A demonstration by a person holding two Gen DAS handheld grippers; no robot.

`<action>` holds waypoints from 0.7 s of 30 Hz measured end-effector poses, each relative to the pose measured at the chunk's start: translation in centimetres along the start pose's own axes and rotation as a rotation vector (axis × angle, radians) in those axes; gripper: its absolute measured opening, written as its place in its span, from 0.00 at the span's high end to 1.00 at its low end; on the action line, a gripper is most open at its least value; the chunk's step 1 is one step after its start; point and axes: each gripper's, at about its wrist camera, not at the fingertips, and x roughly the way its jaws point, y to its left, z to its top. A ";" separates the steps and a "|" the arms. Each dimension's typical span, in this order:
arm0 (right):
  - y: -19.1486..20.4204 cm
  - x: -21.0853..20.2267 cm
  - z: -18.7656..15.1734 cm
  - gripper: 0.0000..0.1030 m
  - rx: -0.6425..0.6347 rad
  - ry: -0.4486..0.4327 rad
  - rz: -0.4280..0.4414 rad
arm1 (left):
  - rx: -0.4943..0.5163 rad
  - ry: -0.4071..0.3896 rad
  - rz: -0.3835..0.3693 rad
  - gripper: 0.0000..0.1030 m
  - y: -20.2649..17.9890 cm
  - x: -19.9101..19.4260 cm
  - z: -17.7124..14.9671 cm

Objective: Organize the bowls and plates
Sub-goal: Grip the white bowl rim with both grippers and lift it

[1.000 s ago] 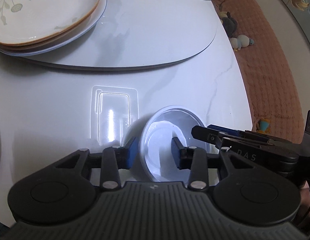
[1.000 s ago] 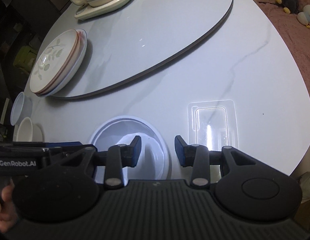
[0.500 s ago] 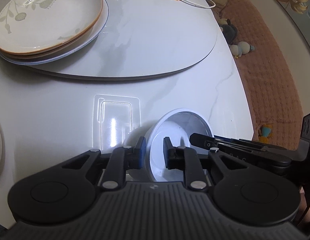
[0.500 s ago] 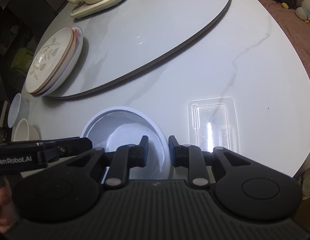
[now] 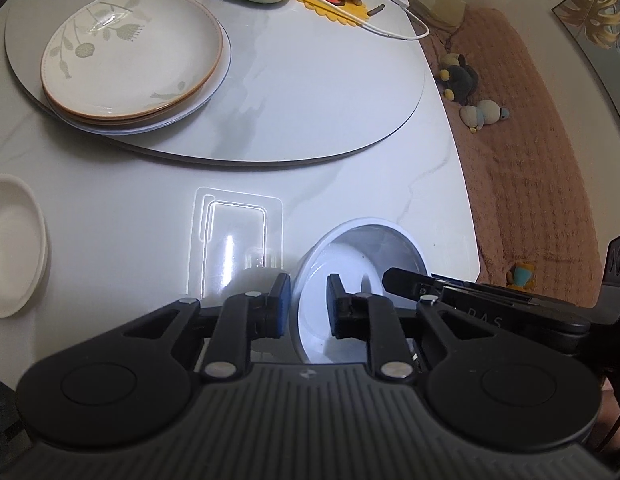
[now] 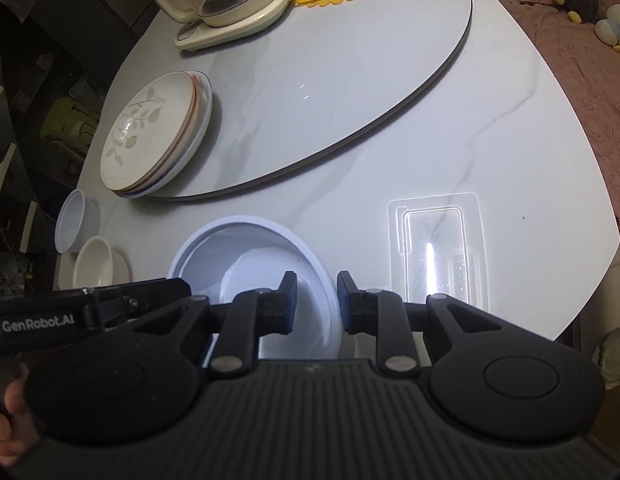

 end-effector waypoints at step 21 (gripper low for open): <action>7.2 -0.3 2.0 0.76 -0.106 0.034 0.103 | -0.163 -0.125 0.062 0.78 4.2 -8.5 -1.2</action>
